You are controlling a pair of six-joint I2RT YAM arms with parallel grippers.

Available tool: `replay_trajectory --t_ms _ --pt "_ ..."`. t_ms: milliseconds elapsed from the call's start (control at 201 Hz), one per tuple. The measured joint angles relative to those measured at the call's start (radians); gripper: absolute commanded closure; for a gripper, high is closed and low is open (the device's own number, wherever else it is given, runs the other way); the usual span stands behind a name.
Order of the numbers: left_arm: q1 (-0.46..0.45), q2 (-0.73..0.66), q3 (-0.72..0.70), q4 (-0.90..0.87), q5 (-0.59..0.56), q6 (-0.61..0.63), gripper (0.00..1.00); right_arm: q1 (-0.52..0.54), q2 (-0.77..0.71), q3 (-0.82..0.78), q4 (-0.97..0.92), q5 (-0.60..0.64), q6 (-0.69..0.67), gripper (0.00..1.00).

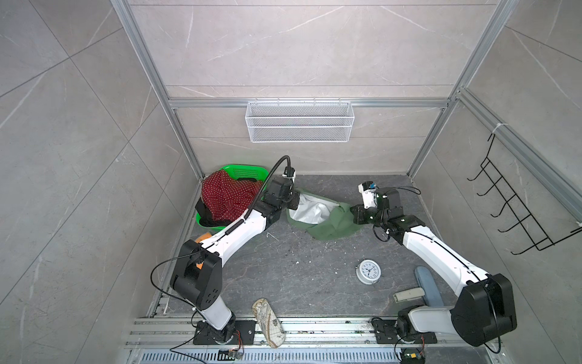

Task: Fold and stack skirts
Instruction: Flatten out the skirt at the center of the table.

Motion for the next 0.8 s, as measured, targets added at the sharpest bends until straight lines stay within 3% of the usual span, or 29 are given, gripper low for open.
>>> replay_trajectory --t_ms 174,508,797 --pt "0.002 0.055 0.025 -0.072 0.0 -0.042 1.0 0.0 0.006 -0.011 -0.002 -0.013 0.006 0.95" --pt "0.005 0.139 0.167 -0.163 0.0 -0.084 1.0 -0.001 0.002 -0.024 -0.032 -0.035 0.023 0.73" --pt "0.004 0.177 0.235 -0.196 -0.001 -0.098 1.0 0.007 -0.092 -0.035 -0.11 0.008 0.116 0.57"
